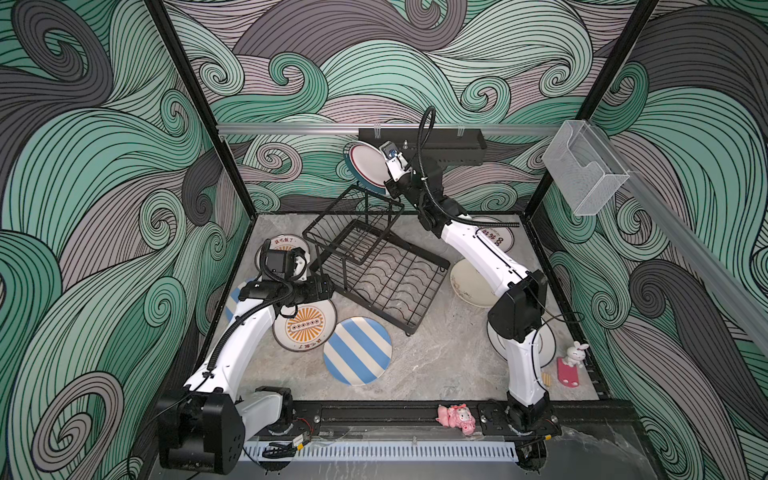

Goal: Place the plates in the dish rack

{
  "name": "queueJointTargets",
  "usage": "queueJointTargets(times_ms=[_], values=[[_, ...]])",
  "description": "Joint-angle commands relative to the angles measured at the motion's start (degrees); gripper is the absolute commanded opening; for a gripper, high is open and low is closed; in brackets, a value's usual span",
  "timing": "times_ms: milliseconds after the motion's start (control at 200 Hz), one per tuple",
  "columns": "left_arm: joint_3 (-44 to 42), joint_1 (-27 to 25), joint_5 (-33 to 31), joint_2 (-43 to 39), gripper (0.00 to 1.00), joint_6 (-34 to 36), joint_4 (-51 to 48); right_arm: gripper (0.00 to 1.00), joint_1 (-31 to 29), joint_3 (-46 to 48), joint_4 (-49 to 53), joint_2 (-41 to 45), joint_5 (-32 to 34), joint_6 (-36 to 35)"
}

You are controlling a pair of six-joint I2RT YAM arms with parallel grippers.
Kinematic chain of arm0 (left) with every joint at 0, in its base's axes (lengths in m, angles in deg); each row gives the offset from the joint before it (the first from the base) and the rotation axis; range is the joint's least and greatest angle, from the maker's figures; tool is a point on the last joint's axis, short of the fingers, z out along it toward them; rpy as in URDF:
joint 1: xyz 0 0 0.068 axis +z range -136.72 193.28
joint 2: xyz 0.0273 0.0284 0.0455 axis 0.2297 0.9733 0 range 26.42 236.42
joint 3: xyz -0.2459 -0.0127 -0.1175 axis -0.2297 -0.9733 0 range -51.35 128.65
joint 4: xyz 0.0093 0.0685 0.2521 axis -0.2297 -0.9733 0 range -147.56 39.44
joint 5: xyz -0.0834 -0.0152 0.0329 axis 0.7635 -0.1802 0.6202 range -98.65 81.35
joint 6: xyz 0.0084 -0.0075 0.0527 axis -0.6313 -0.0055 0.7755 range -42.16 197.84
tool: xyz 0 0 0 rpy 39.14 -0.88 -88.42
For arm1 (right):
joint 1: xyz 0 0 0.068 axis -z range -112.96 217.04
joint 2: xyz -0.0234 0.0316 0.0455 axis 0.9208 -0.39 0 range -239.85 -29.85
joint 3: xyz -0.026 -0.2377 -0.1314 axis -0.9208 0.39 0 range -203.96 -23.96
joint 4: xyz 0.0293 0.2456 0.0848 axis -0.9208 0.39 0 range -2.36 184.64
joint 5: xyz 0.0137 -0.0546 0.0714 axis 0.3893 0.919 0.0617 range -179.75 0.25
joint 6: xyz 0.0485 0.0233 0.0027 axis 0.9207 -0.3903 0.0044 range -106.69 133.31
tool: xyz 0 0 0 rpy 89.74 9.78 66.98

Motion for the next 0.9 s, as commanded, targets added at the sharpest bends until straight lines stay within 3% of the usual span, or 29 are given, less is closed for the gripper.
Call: queueJointTargets(times_ms=[0,896], values=[[0.07,0.30,1.20,0.17,0.99,1.16,0.33,0.00,-0.07,-0.30,-5.55,3.13,1.47,-1.29],[0.16,0.35,1.55,0.25,0.98,1.25,-0.02,0.00,0.28,3.26,-8.13,0.22,1.81,-3.12]])
